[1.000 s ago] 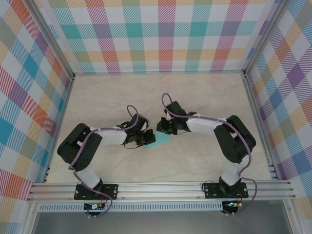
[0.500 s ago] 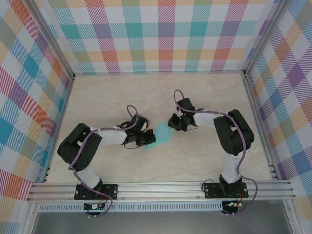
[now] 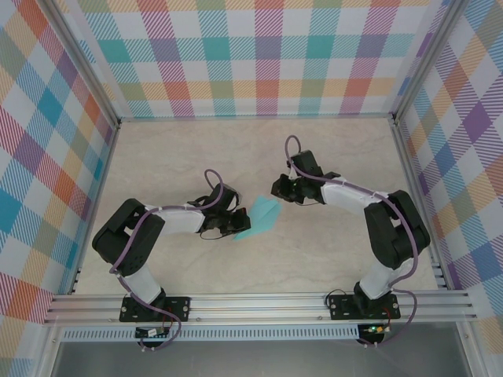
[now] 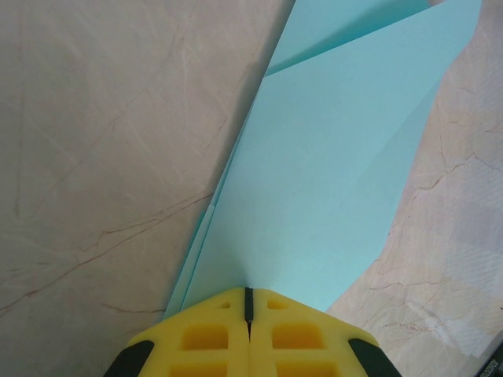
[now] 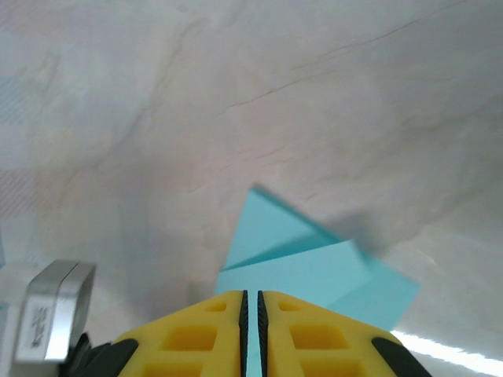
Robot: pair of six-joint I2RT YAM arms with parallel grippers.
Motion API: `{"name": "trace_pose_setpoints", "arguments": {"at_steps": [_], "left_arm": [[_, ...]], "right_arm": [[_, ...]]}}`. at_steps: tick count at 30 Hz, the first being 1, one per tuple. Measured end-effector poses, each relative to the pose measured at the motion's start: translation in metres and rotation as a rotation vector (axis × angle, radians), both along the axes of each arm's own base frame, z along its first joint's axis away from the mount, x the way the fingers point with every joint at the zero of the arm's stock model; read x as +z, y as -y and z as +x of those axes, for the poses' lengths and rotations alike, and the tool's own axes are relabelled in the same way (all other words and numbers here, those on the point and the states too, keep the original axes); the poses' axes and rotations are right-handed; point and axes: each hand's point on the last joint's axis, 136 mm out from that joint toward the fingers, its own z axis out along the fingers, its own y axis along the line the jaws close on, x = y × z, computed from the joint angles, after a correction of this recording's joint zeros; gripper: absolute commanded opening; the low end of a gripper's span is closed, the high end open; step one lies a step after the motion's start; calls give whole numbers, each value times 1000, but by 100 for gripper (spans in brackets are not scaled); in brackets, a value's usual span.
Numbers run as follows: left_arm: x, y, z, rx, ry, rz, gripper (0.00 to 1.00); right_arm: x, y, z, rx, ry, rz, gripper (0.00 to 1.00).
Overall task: Fold a paper plane with a square sheet of paper (pick it up from the middle)
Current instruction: Fourth fold the wing at the center of the table.
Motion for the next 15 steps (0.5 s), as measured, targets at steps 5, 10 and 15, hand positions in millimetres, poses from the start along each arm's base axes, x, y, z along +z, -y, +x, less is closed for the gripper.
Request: {"name": "trace_pose_setpoints", "arguments": {"at_steps": [5,10,15], "left_arm": [[0,0,0,0,0,0,0],[0,0,0,0,0,0,0],[1,1,-1,-4,-3,-5,0]], "right_arm": [[-18,-32,-31,90,-69,24,10],[-47,-44,-46,121,-162,41,9],[-68,-45,-51,126,-225,41,9]]}}
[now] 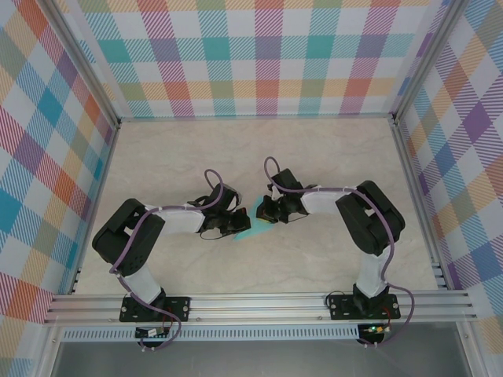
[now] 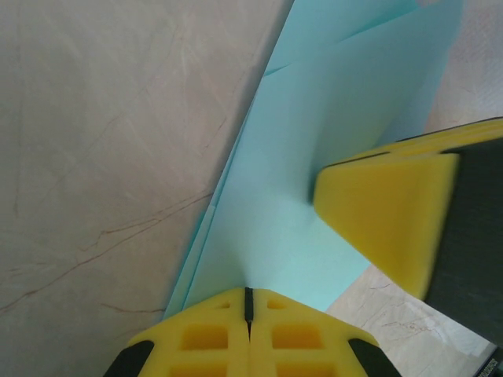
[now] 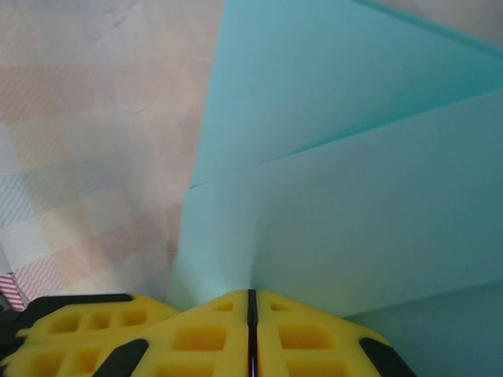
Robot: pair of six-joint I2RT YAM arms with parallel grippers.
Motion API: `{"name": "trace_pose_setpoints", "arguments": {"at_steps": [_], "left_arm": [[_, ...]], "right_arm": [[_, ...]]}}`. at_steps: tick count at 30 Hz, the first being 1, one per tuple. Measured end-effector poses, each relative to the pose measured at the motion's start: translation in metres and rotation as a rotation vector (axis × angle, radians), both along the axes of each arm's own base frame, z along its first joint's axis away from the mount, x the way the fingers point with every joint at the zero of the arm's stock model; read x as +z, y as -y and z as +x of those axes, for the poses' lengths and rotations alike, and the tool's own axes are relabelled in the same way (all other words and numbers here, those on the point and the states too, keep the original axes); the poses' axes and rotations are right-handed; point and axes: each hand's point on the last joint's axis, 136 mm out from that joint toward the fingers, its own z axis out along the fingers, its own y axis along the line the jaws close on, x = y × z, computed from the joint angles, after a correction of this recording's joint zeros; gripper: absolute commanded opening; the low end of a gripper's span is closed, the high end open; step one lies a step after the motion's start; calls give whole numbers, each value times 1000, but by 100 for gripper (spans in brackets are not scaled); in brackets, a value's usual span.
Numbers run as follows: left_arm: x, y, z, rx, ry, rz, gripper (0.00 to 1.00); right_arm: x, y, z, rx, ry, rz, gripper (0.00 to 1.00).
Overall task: Fold a paper plane with a square sheet of paper (pick it up from the middle)
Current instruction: Fourth fold the wing at the center of the table.
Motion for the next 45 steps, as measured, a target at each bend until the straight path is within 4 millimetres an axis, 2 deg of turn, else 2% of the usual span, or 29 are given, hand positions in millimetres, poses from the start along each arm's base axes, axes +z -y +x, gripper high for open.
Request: {"name": "trace_pose_setpoints", "arguments": {"at_steps": [5,9,12,14,17,23,27,45], "left_arm": [[6,-3,-4,0,-8,4,5],[29,-6,-8,20,13,-8,13],[48,-4,-12,30,51,-16,15],[52,-2,-16,31,60,-12,15],[47,-2,-21,33,45,11,16],[21,-7,-26,43,-22,70,17],[11,-10,-29,44,-50,99,17],[5,-19,-23,78,-32,160,16]], "right_arm": [[-1,2,1,-7,4,-9,9],[-2,3,3,-15,8,-19,9],[-2,4,3,-18,6,-21,9],[-2,4,3,-19,5,-23,9],[-2,4,4,-24,1,-31,9],[-2,4,4,-33,-17,-38,9],[-2,4,4,-37,-20,-41,9],[-3,5,4,-39,-31,-58,8]]}}
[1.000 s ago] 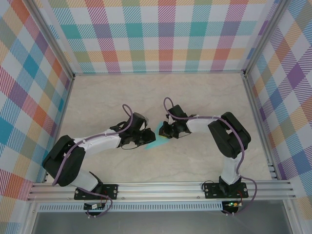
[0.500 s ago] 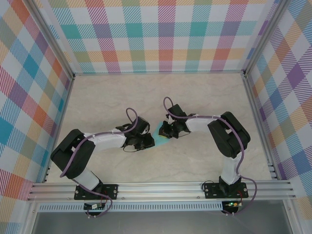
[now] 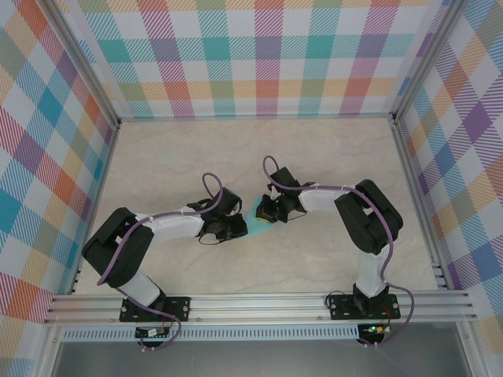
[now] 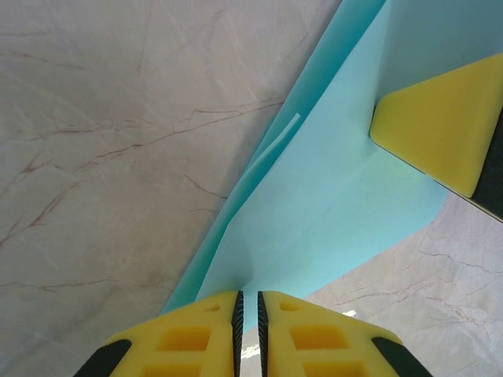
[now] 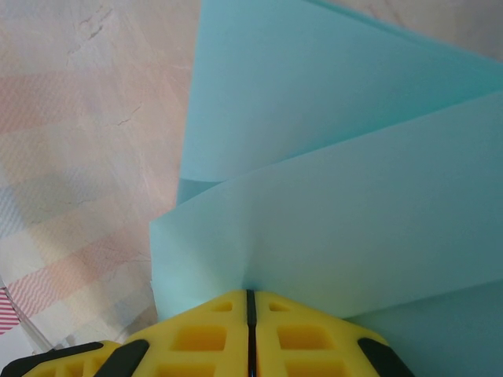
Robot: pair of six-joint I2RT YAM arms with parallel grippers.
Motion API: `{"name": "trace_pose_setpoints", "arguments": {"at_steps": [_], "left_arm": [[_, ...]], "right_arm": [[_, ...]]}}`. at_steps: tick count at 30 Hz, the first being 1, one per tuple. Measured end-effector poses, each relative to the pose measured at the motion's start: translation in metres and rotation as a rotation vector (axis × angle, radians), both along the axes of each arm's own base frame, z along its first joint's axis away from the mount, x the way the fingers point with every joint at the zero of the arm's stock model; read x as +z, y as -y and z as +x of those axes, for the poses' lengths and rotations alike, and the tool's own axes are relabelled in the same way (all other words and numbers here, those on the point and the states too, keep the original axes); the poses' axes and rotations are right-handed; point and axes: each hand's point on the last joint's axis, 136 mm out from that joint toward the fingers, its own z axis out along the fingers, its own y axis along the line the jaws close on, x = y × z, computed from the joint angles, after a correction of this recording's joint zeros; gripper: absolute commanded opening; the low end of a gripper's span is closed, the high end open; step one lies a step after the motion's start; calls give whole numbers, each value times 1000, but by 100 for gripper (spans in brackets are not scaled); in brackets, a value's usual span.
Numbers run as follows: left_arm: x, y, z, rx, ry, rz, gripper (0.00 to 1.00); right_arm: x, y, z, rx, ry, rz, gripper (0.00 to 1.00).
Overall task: Fold a paper plane with a square sheet of paper (pick it up from the middle)
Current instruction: Fourth fold the wing at the center of the table.
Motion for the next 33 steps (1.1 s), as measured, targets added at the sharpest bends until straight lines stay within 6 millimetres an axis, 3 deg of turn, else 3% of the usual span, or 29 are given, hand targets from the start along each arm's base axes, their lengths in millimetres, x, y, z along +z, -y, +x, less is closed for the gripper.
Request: {"name": "trace_pose_setpoints", "arguments": {"at_steps": [9,18,33], "left_arm": [[1,2,-1,-4,-2,-10,15],[15,13,6,-19,38,-75,15],[5,6,2,-10,13,-33,14]], "right_arm": [[0,0,0,0,-1,-1,8],[0,0,0,0,-1,-2,8],[0,0,0,0,-7,-5,8]]}}
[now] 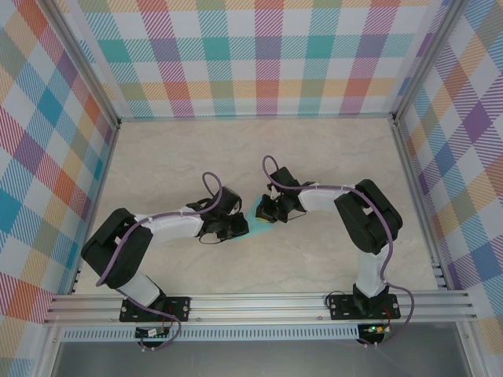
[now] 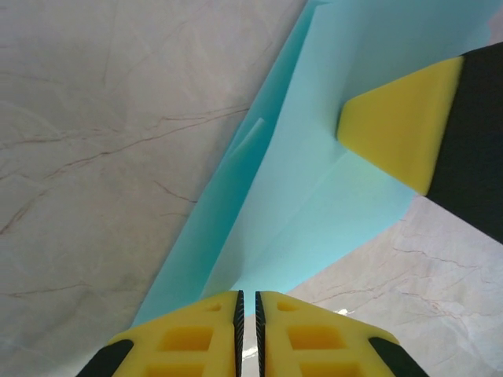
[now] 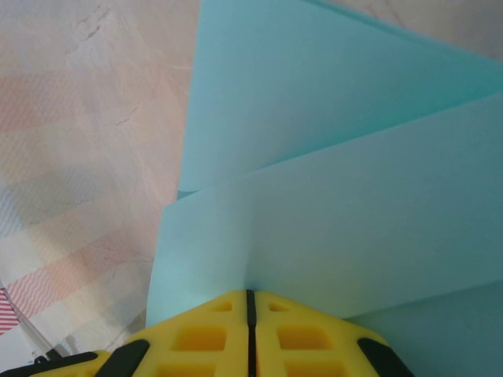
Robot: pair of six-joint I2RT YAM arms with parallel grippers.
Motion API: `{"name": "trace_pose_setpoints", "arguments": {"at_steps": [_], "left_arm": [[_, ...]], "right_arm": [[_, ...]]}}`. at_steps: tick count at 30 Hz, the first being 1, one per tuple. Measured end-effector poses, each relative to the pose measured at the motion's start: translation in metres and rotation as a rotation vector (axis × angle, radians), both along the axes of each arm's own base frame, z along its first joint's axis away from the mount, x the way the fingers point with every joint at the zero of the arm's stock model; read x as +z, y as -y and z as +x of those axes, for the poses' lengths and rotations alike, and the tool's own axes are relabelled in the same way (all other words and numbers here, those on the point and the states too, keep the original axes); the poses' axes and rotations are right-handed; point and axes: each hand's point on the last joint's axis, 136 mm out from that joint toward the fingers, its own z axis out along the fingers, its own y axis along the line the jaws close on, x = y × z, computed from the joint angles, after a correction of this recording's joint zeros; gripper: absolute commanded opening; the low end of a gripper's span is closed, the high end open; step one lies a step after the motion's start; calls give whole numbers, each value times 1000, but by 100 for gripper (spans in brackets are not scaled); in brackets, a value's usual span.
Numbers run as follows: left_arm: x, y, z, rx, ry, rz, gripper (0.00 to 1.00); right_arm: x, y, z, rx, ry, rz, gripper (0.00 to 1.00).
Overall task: Fold a paper plane with a square sheet of paper (pick it up from the middle)
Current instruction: Fourth fold the wing at the center of the table.
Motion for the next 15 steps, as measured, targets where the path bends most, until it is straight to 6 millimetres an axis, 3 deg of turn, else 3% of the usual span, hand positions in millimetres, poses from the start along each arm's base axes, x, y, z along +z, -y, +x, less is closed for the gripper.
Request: {"name": "trace_pose_setpoints", "arguments": {"at_steps": [15], "left_arm": [[-6,-8,1,19,1,44,13]], "right_arm": [[0,0,0,-2,-7,-4,8]]}}
